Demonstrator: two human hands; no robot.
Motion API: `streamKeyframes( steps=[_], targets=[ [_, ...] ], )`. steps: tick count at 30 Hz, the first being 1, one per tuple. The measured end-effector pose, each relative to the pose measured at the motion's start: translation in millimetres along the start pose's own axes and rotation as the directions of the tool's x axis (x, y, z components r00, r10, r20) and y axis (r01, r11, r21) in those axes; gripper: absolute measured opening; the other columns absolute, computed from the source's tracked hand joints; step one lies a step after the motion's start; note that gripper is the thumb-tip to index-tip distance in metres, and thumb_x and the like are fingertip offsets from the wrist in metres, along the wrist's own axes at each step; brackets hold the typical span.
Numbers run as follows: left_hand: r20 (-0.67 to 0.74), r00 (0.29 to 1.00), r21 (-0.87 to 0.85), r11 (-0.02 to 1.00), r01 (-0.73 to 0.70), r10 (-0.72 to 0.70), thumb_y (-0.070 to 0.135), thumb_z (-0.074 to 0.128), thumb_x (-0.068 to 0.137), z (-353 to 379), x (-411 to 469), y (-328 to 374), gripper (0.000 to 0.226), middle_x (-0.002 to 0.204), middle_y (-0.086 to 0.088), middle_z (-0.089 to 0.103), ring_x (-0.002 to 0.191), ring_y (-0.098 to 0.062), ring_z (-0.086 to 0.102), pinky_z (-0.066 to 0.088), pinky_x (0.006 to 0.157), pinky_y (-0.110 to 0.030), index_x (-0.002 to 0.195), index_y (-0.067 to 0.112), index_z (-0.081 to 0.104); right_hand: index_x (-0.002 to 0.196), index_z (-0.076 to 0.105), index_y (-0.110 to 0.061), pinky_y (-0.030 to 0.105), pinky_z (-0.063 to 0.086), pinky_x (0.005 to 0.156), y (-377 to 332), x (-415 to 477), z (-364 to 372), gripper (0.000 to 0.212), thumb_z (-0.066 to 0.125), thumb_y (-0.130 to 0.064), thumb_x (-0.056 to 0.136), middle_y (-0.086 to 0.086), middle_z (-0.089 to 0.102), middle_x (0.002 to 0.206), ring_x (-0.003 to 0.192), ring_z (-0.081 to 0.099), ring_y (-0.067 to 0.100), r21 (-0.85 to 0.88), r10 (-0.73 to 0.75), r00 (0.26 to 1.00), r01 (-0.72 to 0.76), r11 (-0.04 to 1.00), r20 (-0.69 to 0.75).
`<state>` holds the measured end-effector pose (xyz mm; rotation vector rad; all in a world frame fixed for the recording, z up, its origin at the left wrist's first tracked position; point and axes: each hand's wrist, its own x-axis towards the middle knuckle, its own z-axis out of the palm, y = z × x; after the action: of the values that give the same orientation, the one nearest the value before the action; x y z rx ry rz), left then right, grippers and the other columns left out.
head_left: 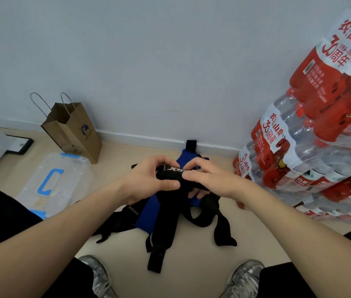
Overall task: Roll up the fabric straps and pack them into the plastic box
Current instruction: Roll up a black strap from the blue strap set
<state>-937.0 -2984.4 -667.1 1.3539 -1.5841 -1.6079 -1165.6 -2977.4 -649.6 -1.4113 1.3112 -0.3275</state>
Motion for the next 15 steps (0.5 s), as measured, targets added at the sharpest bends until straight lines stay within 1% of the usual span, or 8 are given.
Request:
streamKeyframes(
  steps=[2,4,6,8,9,12,13,15],
  targets=[
    [-0.006,1.0,0.035,0.999,-0.007,0.007,-0.003,0.091,0.08,-0.9,-2.8,0.9,0.046,0.112,-0.015,0.073,0.095,-0.018,0.07,0.061,0.094,-0.043,0.116,0.017,0.069,0.131,0.061,-0.02,0.047,0.065,0.091,2.5,1.1,0.5,0.03,0.064,-0.04,0.108,0.01,0.076,0.112,0.095,0.082,0.031,0.035,0.049,0.996,-0.052,0.998,0.078],
    [-0.01,1.0,0.092,0.996,-0.022,0.023,-0.002,0.093,0.077,-2.4,-4.7,2.2,0.049,0.107,-0.006,0.073,0.092,-0.015,0.07,0.061,0.089,-0.038,0.112,0.02,0.068,0.125,0.065,-0.018,0.04,0.065,0.088,4.9,1.1,4.1,0.025,0.063,-0.037,0.109,0.005,0.078,0.105,0.094,0.082,0.024,0.002,0.019,0.995,-0.019,1.0,0.103],
    [0.0,0.999,0.169,0.985,-0.033,0.033,0.001,0.093,0.077,-2.8,-5.6,3.7,0.053,0.111,-0.002,0.071,0.093,-0.013,0.069,0.06,0.087,-0.035,0.113,0.026,0.063,0.124,0.066,-0.018,0.038,0.065,0.087,6.7,3.2,5.4,0.023,0.066,-0.035,0.108,0.003,0.08,0.1,0.092,0.081,0.018,-0.046,-0.001,0.998,0.003,0.999,0.063],
    [0.05,0.999,0.242,0.97,-0.027,0.015,0.003,0.09,0.08,-0.6,-5.6,4.8,0.058,0.118,-0.003,0.068,0.094,-0.015,0.069,0.059,0.087,-0.035,0.118,0.029,0.055,0.125,0.066,-0.018,0.043,0.065,0.092,8.3,5.9,6.5,0.026,0.072,-0.032,0.104,0.005,0.081,0.104,0.094,0.081,0.019,-0.086,-0.023,1.0,0.024,0.996,0.011],
    [0.084,0.996,0.264,0.965,-0.01,-0.012,0.005,0.088,0.082,0.4,-5.1,4.9,0.06,0.12,-0.003,0.068,0.092,-0.015,0.069,0.058,0.085,-0.033,0.123,0.03,0.051,0.126,0.065,-0.018,0.045,0.063,0.097,8.8,6.4,7.2,0.03,0.076,-0.03,0.101,0.005,0.08,0.108,0.097,0.08,0.02,-0.095,-0.033,0.999,0.033,0.995,-0.009],
    [0.166,0.981,0.361,0.932,0.035,-0.101,0.021,0.084,0.089,-2.4,-4.1,10.0,0.059,0.121,0.003,0.07,0.097,-0.007,0.068,0.053,0.079,-0.015,0.137,0.032,0.052,0.129,0.062,-0.027,0.045,0.055,0.109,12.8,5.8,11.4,0.048,0.089,-0.029,0.089,-0.003,0.074,0.121,0.115,0.072,0.016,-0.174,-0.097,0.994,0.087,0.981,-0.046],
    [0.182,0.979,0.422,0.906,0.01,-0.096,0.026,0.084,0.09,-4.9,-3.2,12.6,0.054,0.119,0.007,0.07,0.1,-0.005,0.068,0.052,0.081,-0.015,0.136,0.032,0.056,0.125,0.06,-0.032,0.044,0.055,0.109,14.7,5.9,12.6,0.051,0.092,-0.03,0.085,-0.005,0.071,0.121,0.116,0.069,0.015,-0.191,-0.119,0.991,0.105,0.976,-0.063],
    [0.193,0.98,0.539,0.84,-0.061,-0.053,0.026,0.087,0.087,-8.8,-1.9,18.0,0.049,0.113,0.01,0.071,0.1,-0.007,0.068,0.053,0.084,-0.021,0.13,0.029,0.065,0.113,0.054,-0.042,0.042,0.057,0.102,17.5,6.4,13.9,0.057,0.096,-0.032,0.077,-0.007,0.067,0.118,0.113,0.067,0.013,-0.203,-0.146,0.985,0.126,0.971,-0.088]
  ],
)
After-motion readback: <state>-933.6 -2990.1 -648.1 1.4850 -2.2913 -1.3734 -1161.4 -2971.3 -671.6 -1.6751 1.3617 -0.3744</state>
